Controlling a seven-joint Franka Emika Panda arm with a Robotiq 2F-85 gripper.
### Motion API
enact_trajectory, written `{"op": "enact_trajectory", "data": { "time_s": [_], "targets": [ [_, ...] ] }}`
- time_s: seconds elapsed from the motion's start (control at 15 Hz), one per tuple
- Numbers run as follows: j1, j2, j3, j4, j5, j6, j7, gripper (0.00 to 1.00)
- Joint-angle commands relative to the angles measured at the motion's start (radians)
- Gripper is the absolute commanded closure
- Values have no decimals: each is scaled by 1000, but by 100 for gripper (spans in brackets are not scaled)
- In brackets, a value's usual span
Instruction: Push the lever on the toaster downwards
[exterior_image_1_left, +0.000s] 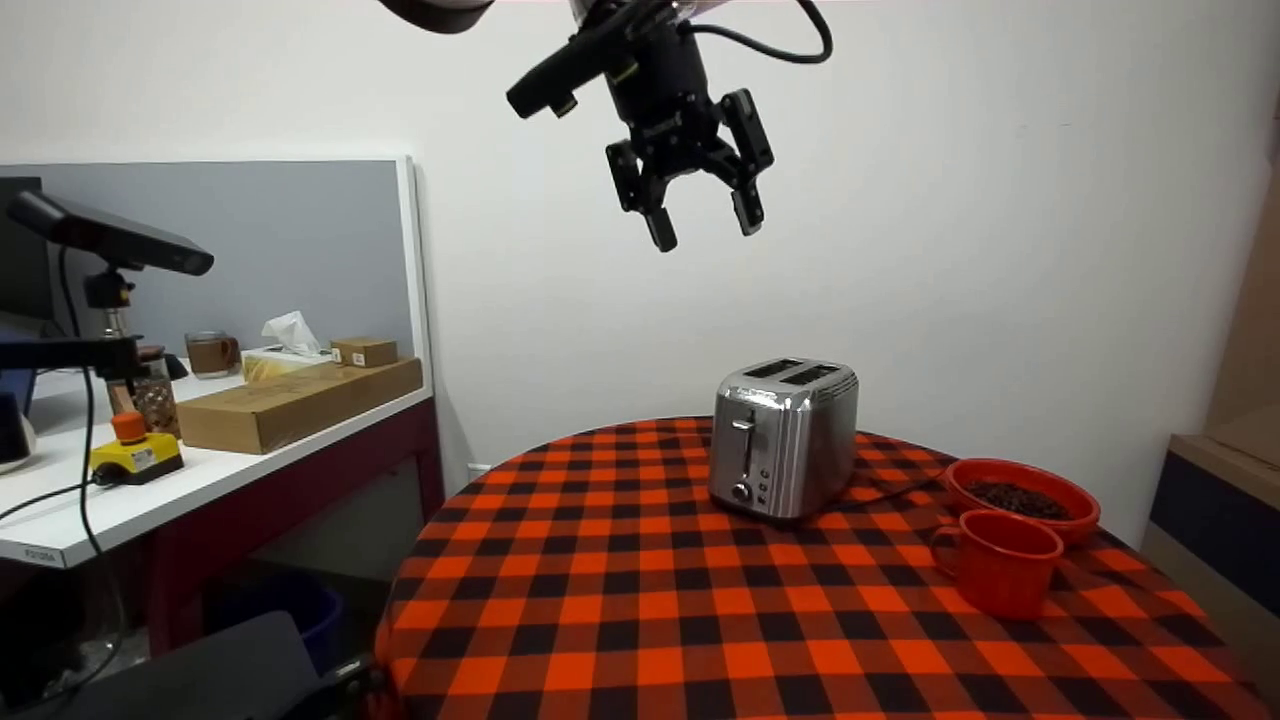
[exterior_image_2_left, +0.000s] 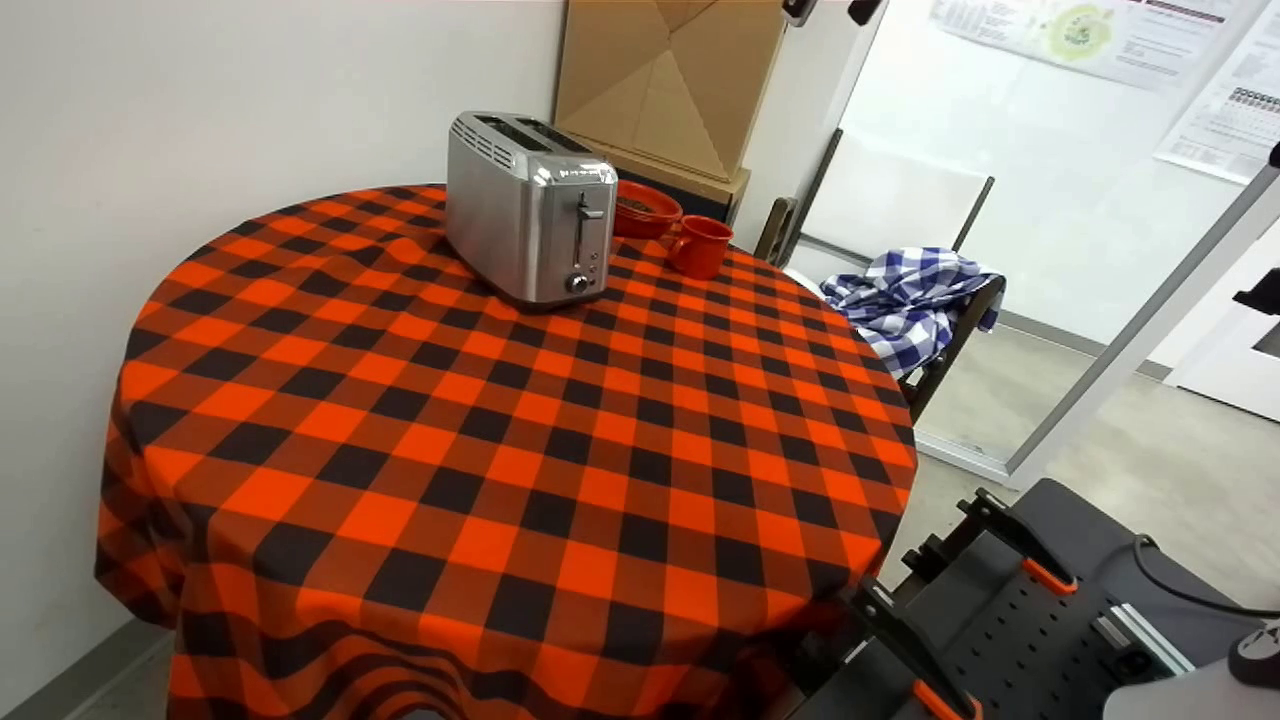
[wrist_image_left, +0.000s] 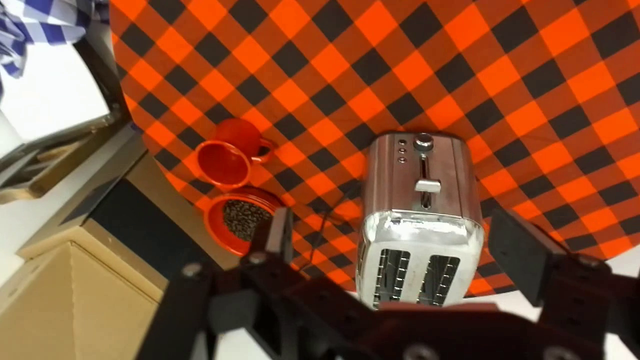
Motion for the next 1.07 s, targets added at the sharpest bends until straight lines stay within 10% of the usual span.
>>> {"op": "enact_trajectory", "data": {
  "time_s": [0.0,0.6,1.0],
  "targets": [
    [34,146,-7,92,8,63,-67,29],
    [56,464,-11,247,-13,174,-63,97],
    [82,621,-33,362,-60,177,-24,100]
  ]
}}
